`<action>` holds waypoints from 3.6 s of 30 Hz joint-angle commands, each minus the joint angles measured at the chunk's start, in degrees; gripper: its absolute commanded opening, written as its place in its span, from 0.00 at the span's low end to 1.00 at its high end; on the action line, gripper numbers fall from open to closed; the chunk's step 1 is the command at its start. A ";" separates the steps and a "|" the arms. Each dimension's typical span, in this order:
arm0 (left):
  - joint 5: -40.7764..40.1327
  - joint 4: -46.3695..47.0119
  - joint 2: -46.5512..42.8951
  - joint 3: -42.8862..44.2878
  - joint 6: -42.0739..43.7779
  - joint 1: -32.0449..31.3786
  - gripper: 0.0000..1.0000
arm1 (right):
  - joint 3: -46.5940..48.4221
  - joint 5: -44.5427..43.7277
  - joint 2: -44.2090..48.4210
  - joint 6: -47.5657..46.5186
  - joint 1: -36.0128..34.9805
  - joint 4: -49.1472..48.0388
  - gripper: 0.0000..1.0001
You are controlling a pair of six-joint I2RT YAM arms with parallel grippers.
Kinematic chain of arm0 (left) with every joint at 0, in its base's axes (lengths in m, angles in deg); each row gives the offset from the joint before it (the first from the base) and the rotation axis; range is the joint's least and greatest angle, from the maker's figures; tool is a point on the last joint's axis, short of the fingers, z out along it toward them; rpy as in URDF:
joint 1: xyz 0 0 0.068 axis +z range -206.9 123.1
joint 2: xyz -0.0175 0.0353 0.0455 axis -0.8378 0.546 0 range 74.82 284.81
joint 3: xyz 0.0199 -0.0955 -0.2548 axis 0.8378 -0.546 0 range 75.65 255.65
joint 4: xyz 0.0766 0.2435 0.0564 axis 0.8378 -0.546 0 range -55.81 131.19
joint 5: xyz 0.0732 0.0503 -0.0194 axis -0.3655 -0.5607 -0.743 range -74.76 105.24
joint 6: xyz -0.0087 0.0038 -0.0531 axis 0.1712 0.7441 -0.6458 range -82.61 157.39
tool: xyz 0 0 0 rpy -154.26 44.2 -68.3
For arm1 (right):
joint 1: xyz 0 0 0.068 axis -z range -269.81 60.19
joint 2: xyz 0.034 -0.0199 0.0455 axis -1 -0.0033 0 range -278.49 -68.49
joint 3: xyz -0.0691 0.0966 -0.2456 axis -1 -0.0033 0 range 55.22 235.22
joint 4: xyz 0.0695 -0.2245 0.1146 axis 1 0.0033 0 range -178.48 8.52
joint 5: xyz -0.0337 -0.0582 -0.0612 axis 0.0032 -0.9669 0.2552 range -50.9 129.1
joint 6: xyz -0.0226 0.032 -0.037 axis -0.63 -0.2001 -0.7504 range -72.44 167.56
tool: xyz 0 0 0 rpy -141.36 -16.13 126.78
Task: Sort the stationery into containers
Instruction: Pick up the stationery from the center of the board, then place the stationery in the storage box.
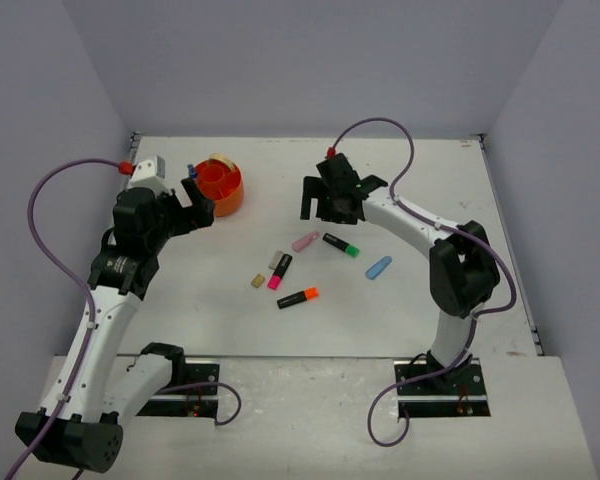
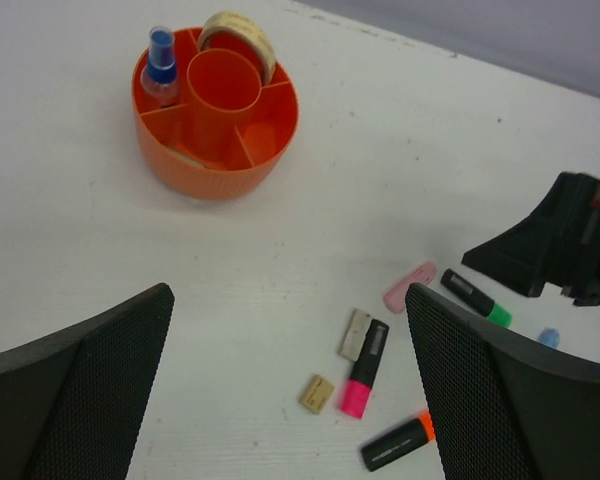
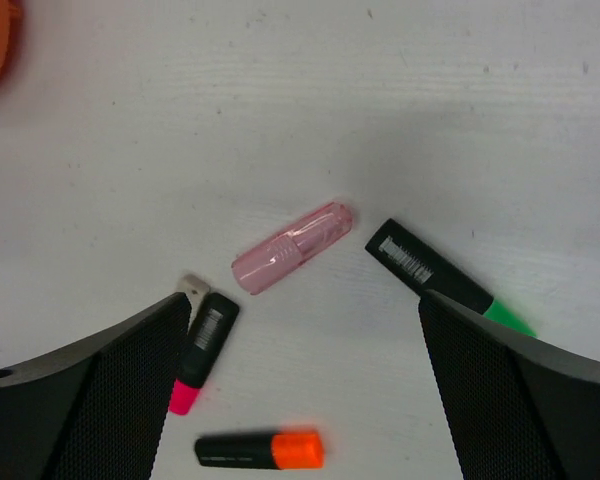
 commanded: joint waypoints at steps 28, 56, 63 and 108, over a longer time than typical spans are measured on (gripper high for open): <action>0.80 -0.69 -7.92 -11.21 5.24 0.12 1.00 | 9.95 -17.82 -17.18 29.53 -7.97 8.85 0.68; 13.22 2.89 -6.37 -11.00 1.18 0.12 1.00 | -3.64 -9.60 -6.06 11.92 -8.49 -3.60 0.00; 31.96 19.87 -0.90 -14.64 -13.77 0.09 1.00 | -14.45 -9.49 10.43 -4.00 -11.38 -18.94 0.00; -10.90 25.56 21.96 -0.24 -9.68 -2.47 0.00 | -26.60 -19.16 36.08 -8.19 -17.79 -17.83 0.99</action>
